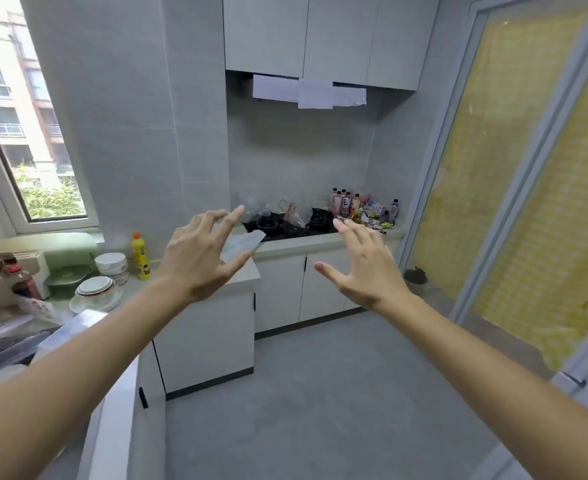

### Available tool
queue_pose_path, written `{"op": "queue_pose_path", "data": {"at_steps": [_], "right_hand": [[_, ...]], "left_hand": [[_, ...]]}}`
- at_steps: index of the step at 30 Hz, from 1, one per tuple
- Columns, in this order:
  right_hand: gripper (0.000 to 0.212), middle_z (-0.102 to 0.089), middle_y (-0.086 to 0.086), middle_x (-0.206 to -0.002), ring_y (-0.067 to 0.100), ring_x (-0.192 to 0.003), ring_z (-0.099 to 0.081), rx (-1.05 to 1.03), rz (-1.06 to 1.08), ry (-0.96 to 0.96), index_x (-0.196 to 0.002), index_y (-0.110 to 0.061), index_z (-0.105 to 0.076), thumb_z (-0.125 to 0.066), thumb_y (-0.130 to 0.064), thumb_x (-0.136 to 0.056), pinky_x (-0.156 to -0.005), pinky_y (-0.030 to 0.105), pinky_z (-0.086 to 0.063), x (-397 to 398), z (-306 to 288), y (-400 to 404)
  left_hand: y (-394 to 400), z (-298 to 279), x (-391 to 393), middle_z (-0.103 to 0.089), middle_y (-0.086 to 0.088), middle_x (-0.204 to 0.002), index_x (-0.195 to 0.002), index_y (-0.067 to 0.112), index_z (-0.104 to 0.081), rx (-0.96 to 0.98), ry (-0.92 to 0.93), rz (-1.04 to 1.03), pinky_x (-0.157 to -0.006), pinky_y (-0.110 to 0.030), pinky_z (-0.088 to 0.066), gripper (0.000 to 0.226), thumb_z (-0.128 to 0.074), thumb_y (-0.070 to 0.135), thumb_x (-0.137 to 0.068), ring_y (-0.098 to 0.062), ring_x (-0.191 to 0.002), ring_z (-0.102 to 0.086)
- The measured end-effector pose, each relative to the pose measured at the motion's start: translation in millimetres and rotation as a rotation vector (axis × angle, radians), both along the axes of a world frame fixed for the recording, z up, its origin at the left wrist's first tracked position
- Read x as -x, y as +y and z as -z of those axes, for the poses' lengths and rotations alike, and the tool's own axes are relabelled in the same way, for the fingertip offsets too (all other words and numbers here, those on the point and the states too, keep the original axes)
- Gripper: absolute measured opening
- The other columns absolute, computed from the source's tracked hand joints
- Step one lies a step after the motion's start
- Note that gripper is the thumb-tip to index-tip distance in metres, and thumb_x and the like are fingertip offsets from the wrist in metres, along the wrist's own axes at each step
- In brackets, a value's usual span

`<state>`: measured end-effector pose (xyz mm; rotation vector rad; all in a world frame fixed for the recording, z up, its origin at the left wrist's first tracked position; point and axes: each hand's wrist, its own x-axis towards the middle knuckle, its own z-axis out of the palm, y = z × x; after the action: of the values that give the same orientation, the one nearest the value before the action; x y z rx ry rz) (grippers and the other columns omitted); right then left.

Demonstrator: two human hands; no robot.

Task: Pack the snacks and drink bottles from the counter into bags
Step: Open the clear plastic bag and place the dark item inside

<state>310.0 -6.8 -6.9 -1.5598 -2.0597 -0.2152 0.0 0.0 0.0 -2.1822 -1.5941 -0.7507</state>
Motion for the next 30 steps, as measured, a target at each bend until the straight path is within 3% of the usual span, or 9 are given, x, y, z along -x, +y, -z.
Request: {"op": "queue_pose_path", "data": {"at_steps": [13,25,30], "right_hand": [[0.084,-0.036,-0.002,-0.162,0.018,-0.149,-0.028,0.069,0.182,-0.036,-0.162,-0.027,-0.026,-0.047,-0.073,-0.095,-0.118,0.047,-0.032,-61.5,37.2,19.0],[0.086,-0.035,-0.001,-0.161,0.020,-0.149,-0.028,0.130,0.192,0.043,-0.162,-0.028,-0.025,-0.037,-0.077,-0.092,-0.119,0.048,-0.034,-148.5,75.4,166.5],[0.082,-0.034,-0.002,-0.162,0.019,-0.150,-0.027,0.137,0.190,0.091,-0.162,-0.028,-0.026,-0.046,-0.071,-0.096,-0.119,0.046,-0.031,-193.5,83.5,224.2]], "left_hand": [[62.2,57.8,-74.1,-0.050,-0.002,-0.141,-0.162,0.033,-0.020,0.102,-0.062,0.174,-0.097,-0.044,-0.048,0.079,-0.034,0.069,-0.092,-0.024,-0.125,-0.049],[205.0,86.5,-177.8,-0.047,-0.001,-0.145,-0.161,0.033,-0.021,0.176,-0.017,0.197,-0.095,-0.043,-0.049,0.075,-0.033,0.067,-0.095,-0.023,-0.129,-0.048],[260.6,96.1,-227.4,-0.047,-0.001,-0.143,-0.161,0.033,-0.022,0.185,-0.064,0.194,-0.094,-0.045,-0.050,0.074,-0.035,0.066,-0.096,-0.023,-0.129,-0.047]]}}
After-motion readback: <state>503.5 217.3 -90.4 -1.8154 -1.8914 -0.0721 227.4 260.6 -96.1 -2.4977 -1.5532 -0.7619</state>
